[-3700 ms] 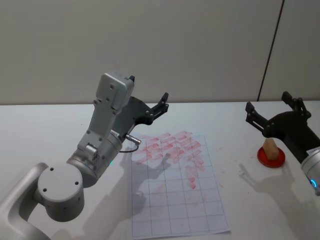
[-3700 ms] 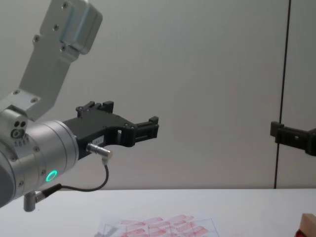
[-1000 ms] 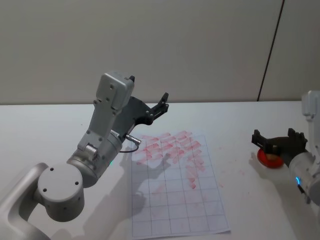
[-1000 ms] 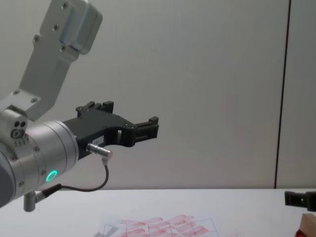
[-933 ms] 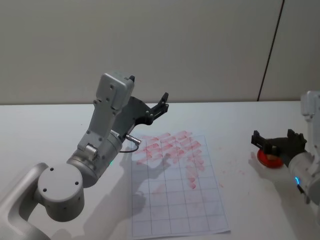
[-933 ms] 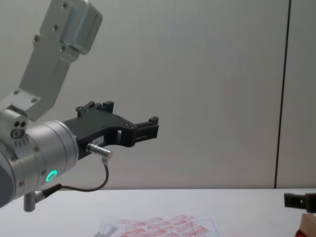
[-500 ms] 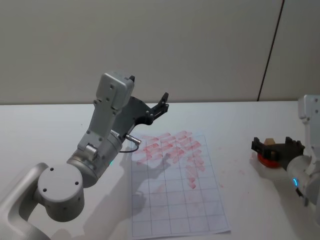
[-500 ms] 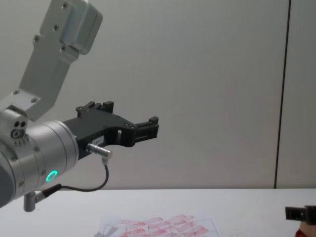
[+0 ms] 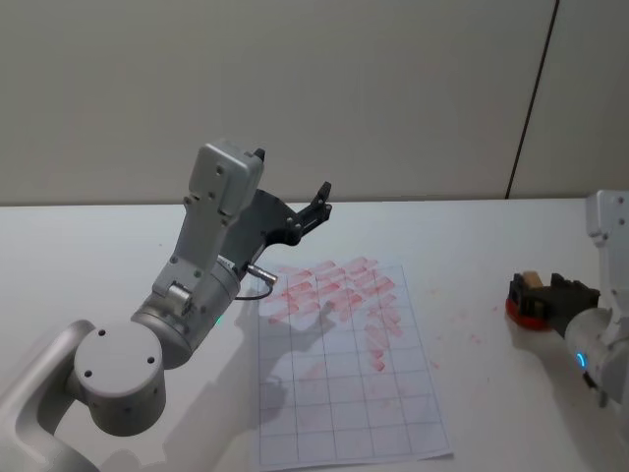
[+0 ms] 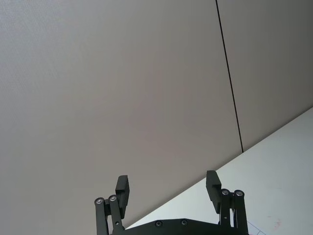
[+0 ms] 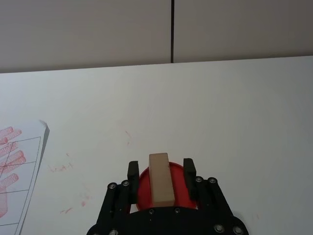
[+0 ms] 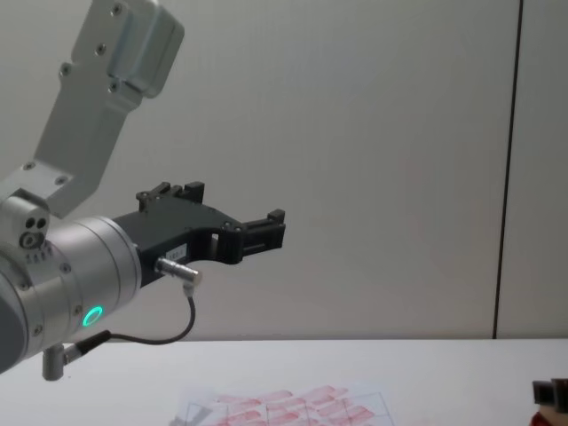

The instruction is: Use the one hand to pick up the stamp and affix it onto the A4 paper.

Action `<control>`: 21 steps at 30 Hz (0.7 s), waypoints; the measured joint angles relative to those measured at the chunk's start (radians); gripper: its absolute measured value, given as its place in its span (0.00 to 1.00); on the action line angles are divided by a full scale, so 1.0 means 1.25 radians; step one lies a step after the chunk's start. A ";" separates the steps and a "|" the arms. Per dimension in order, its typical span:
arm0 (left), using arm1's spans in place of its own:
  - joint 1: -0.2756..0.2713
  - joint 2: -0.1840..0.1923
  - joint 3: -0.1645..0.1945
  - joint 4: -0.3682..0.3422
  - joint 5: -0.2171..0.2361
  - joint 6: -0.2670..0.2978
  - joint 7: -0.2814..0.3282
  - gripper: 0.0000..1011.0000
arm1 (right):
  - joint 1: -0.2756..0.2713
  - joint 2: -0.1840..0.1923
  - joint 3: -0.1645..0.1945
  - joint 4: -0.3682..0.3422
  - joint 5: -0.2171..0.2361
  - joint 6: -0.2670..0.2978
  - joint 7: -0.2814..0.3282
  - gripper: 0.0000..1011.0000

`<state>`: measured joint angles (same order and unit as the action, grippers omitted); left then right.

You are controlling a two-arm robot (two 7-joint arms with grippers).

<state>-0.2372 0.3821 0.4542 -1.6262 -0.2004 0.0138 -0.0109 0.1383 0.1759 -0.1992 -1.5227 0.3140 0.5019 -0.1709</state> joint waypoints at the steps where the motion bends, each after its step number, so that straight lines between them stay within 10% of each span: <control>1: 0.000 0.000 0.000 0.000 0.000 0.000 0.000 0.99 | 0.000 0.000 0.000 0.001 -0.001 0.000 0.000 0.53; 11: 0.000 0.000 0.000 0.000 0.000 0.000 0.000 0.99 | 0.001 -0.002 0.004 0.004 -0.008 -0.002 0.002 0.21; 21: 0.000 0.000 0.000 0.000 0.000 0.000 0.000 0.99 | 0.002 -0.006 0.007 0.009 -0.010 0.003 0.001 0.20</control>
<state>-0.2372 0.3821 0.4542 -1.6262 -0.2004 0.0139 -0.0109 0.1411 0.1682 -0.1899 -1.5112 0.3017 0.5061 -0.1693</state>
